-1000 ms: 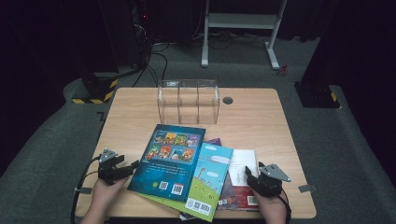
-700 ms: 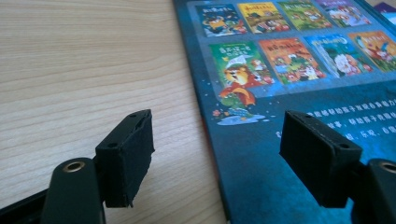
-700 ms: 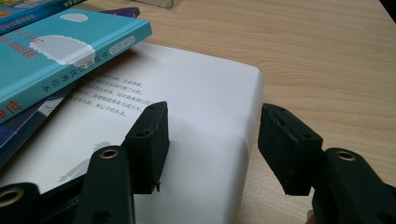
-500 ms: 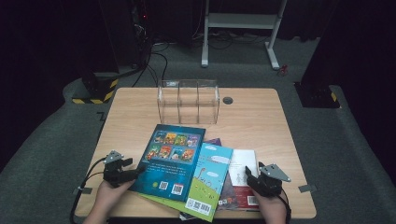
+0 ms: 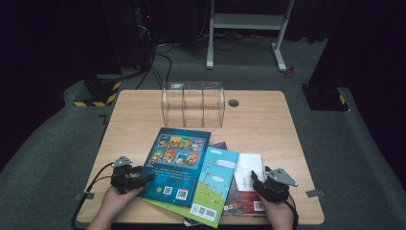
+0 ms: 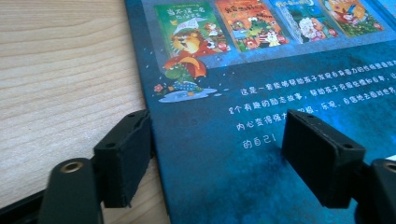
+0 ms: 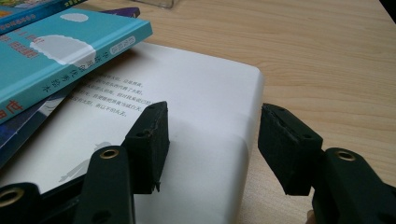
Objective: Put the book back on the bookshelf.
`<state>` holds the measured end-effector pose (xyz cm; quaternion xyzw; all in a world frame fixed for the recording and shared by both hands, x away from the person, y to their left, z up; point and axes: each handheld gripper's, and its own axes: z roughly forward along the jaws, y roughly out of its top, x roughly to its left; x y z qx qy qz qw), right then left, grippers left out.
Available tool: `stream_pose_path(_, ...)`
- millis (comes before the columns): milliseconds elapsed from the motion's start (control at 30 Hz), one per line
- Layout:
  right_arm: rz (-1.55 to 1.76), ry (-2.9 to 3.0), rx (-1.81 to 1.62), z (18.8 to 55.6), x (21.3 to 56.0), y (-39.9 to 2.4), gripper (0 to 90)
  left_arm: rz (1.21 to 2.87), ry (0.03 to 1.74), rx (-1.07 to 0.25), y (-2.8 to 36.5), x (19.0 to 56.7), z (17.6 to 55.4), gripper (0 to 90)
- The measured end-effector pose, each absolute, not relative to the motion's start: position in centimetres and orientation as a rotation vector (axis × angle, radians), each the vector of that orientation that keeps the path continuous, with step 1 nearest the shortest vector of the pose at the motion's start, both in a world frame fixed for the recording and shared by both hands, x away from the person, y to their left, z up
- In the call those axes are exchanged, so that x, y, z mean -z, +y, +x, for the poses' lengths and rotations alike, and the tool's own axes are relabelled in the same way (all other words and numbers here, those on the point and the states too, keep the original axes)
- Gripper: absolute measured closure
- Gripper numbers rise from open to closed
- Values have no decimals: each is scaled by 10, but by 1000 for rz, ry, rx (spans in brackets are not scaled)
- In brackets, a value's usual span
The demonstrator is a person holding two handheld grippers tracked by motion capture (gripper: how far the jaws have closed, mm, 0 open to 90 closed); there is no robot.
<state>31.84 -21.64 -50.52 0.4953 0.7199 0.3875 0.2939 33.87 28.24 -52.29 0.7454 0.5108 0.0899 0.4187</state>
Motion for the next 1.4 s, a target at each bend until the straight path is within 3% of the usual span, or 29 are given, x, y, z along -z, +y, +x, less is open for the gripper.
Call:
stream_pose_path(267, 1315, 1918, -1029, 319, 505, -216, 432, 1951, 1172, -334, 274, 516, 329, 326)
stream_pose_path(300, 1316, 1918, -1029, 319, 505, -216, 432, 1952, 1119, -302, 270, 514, 327, 417)
stream_pose_path(467, 1316, 1918, -1030, 319, 505, -216, 432, 2022, 1029, -321, 250, 509, 322, 335)
stream_pose_path(767, 1315, 1922, -1035, 319, 505, -216, 432, 1945, 1230, -331, 276, 514, 337, 256)
stream_pose_path(867, 1314, 1922, -1034, 319, 505, -216, 432, 1905, 1281, -252, 279, 520, 342, 217)
stream_pose_path(1167, 1314, 1922, -1034, 319, 505, -216, 432, 1886, 1256, -211, 276, 522, 340, 242)
stream_pose_path(1400, 1315, 1923, -1033, 319, 505, -216, 432, 1931, 1172, -288, 263, 518, 332, 261)
